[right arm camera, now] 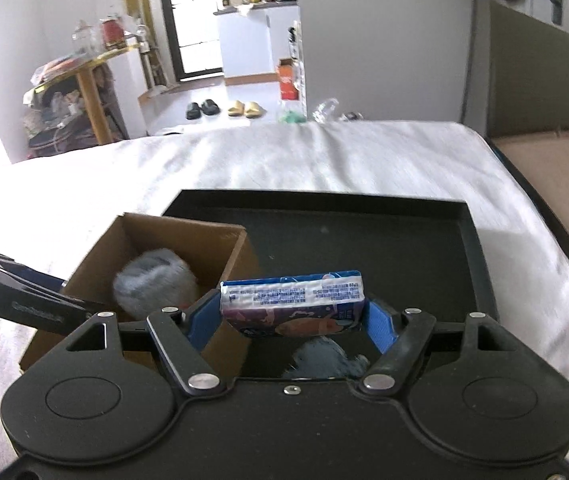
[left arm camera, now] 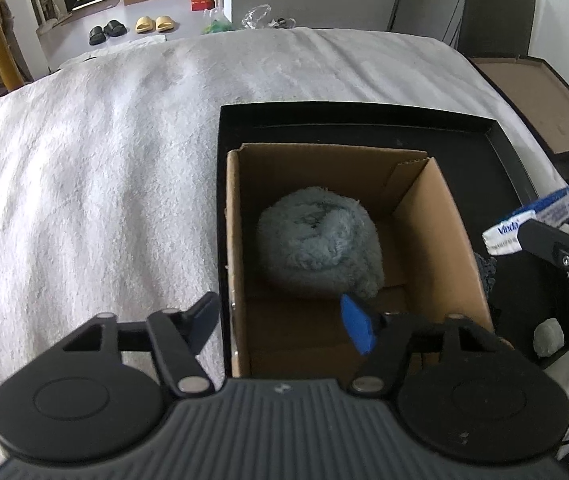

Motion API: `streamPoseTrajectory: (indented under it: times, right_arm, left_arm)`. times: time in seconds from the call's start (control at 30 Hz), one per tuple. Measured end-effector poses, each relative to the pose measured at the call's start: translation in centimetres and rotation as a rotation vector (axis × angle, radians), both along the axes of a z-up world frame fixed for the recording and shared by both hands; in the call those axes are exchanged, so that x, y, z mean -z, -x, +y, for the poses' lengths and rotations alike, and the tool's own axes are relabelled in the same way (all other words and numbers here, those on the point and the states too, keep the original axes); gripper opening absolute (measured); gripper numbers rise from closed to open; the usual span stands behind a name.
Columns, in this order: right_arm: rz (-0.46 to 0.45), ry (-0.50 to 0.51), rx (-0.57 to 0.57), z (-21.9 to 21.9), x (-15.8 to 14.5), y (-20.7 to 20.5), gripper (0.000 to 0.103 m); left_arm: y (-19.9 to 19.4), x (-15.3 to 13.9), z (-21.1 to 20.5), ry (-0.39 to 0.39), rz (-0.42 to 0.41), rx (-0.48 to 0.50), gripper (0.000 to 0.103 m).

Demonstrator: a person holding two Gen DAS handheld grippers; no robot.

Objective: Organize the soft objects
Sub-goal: 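Carry the tissue pack into the box and open the right tool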

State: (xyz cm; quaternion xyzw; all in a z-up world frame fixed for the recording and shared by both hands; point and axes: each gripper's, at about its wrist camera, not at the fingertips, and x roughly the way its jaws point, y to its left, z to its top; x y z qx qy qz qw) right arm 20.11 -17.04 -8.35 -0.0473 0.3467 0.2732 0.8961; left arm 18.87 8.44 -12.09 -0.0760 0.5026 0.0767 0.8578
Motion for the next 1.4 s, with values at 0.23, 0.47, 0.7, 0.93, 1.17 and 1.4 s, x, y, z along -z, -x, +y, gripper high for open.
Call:
streamPoseTrajectory:
  times: [0.23, 0.47, 0.7, 0.93, 1.17, 1.4]
  right_arm:
    - [-0.047, 0.01, -0.065, 2.3, -1.2, 0.4, 0.073]
    - [-0.077, 0.028, -0.114, 4.1, -1.9, 0.9, 0.073]
    - [-0.105, 0.04, -0.169, 6.0, -2.6, 1.4, 0.073]
    - [-0.108, 0.051, -0.216, 7.8, -2.5, 1.7, 0.073]
    - [-0.104, 0.064, -0.248, 8.6, -1.9, 1.9, 0.073]
    - [-0.112, 0.104, -0.28, 9.7, -1.3, 1.6, 0.073]
  left_arm:
    - [-0.2, 0.1, 0.1, -0.018, -0.016, 0.024, 0.052]
    - [-0.2, 0.5, 0.4, -0.032, -0.019, 0.022, 0.038]
    - [0.0, 1.1, 1.7, -0.019, -0.009, -0.019, 0.015]
    - [0.1, 1.5, 2.4, 0.006, 0.007, -0.026, 0.011]
    - [0.5, 1.5, 2.8, 0.026, 0.002, -0.027, 0.011]
    - [0.4, 1.5, 3.0, 0.036, 0.002, -0.021, 0.011]
